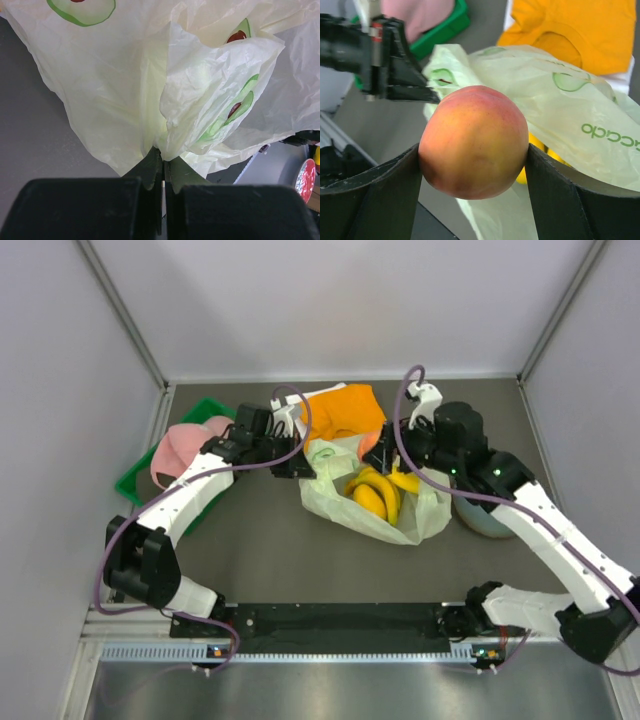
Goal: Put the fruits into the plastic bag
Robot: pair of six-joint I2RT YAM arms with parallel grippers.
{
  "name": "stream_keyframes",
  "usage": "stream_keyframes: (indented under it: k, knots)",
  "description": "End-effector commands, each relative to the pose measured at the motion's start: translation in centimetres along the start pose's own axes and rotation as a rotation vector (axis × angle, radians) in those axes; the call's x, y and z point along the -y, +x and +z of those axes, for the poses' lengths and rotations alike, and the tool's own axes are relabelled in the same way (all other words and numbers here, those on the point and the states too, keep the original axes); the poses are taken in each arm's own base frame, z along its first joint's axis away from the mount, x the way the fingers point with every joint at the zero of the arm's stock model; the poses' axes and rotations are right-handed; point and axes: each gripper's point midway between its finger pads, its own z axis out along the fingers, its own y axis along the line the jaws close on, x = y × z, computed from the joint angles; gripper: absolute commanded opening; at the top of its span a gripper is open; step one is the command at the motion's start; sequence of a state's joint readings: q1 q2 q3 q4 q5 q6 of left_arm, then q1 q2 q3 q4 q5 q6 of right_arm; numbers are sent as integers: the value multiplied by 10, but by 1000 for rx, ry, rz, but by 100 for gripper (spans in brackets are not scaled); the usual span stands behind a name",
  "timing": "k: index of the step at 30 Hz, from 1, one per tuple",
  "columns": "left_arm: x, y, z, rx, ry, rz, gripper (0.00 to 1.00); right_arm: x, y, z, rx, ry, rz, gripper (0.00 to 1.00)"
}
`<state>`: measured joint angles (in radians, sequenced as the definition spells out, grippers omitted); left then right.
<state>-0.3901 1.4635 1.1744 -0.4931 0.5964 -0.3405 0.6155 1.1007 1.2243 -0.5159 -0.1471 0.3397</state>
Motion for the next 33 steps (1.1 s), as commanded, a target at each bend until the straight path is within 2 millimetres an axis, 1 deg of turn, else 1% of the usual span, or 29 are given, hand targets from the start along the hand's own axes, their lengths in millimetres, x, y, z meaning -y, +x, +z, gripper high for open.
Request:
stream_keyframes:
  k: [1,2,4,5,7,8,9,14,16,19,21,22,23,24,25,26,27,28,31,32,33]
  knots:
    - [17,-17,-12,59,25,63,0,27,12,11,-100,166,-33,0]
    - [16,-16,-12,56,24,62,0,30,21,13,-145,179,-37,0]
    - [16,-16,-11,53,26,60,0,31,28,17,-185,183,-55,0]
    - [16,-15,-11,51,27,59,0,32,37,24,-227,186,-66,0]
    - [17,-15,-10,50,30,60,0,35,48,27,-272,216,-98,0]
    - [16,-15,-10,47,29,57,0,42,54,32,-296,251,-110,0]
    - [16,-14,-10,47,30,57,0,44,60,33,-320,265,-116,0]
    - [16,-14,-8,42,32,53,0,63,77,43,-383,364,-104,0]
    - [16,-13,-8,39,32,52,0,68,86,51,-406,387,-91,0]
    - [15,-13,-7,38,31,51,0,74,88,60,-395,423,-64,0]
    - [15,-13,-7,37,30,52,0,72,84,68,-357,428,-29,0]
    - [15,-13,-7,39,29,52,0,73,86,70,-349,426,-16,0]
    - [14,-13,-7,39,29,54,0,70,79,76,-306,414,2,0]
    - [14,-13,-6,38,27,53,0,68,79,79,-287,408,30,0]
    - [14,-13,-6,37,26,52,0,67,83,81,-283,400,44,0]
    - [13,-13,-6,37,25,54,0,63,83,85,-270,378,59,0]
    - [13,-13,-7,38,24,53,0,58,79,91,-236,358,78,0]
    - [13,-13,-7,37,24,52,0,56,82,93,-232,350,82,0]
    - [12,-13,-7,39,16,56,0,65,81,91,-218,422,65,0]
    - [12,-14,-7,41,15,58,0,76,78,87,-206,488,49,0]
    - [11,-13,-6,38,13,57,0,81,78,80,-222,529,37,0]
